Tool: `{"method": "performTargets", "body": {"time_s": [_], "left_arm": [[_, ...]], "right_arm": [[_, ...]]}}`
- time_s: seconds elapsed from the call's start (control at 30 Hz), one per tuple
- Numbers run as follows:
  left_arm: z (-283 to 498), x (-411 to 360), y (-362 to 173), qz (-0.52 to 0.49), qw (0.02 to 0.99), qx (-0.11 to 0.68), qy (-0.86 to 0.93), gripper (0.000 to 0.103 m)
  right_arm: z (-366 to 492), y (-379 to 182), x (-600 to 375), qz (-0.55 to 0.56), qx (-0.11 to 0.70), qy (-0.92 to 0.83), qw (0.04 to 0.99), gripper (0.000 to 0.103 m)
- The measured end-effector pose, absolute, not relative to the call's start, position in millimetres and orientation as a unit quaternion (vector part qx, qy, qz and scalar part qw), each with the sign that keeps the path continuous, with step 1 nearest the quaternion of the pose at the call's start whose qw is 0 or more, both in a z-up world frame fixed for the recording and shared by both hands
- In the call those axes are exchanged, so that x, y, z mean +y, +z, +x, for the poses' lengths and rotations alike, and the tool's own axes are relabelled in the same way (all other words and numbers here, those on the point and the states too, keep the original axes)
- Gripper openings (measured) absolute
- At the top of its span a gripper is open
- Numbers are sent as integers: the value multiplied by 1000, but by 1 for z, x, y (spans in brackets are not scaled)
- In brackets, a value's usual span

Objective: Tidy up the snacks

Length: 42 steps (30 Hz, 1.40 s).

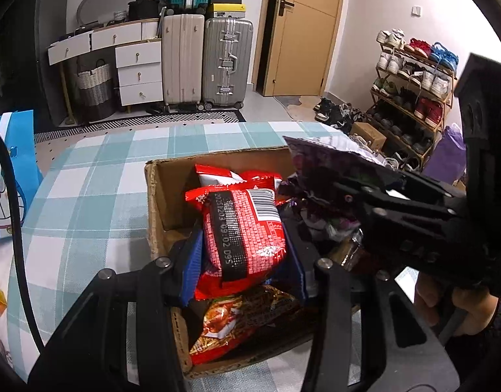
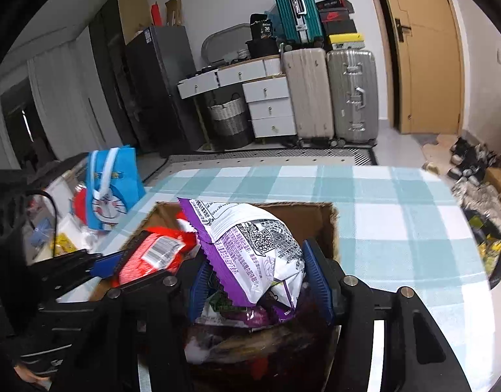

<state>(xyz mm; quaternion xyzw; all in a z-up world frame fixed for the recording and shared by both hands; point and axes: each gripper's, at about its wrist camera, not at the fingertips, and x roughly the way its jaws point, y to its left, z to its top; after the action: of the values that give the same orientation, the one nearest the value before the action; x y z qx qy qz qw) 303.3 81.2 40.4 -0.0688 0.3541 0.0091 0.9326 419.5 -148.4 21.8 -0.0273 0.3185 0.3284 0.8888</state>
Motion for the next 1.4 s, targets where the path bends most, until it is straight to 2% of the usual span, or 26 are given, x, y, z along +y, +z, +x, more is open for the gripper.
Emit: {"method": "performTargets", "body": {"time_s": [0.2, 0.6, 0.67, 0.73, 0.83, 0.9, 1.07, 1.13, 1.4], "left_arm": [[303, 77, 37, -66, 932, 357, -3, 42], [296, 77, 33, -74, 935, 348, -11, 42], [293, 79, 34, -79, 934, 348, -16, 43], [290, 79, 35, -83, 933, 351, -17, 44], [283, 77, 40, -73, 935, 348, -11, 57], [276, 77, 45, -69, 938, 339, -4, 79], [256, 79, 55, -89, 941, 326, -12, 89], [244, 78, 59, -85, 944, 319, 1, 103], [190, 82, 71, -88, 957, 276, 16, 102]], "right_arm": [[415, 19, -141, -84, 302, 303, 900, 54], [409, 21, -153, -62, 315, 339, 884, 57], [406, 22, -155, -60, 315, 344, 882, 59], [401, 26, -158, -55, 310, 356, 879, 72], [389, 33, -164, -60, 292, 366, 882, 81], [383, 37, -169, -65, 288, 363, 884, 85], [371, 49, -184, -55, 278, 364, 887, 93], [366, 52, -191, -46, 280, 375, 883, 102], [325, 57, -223, -24, 250, 396, 883, 103]]}}
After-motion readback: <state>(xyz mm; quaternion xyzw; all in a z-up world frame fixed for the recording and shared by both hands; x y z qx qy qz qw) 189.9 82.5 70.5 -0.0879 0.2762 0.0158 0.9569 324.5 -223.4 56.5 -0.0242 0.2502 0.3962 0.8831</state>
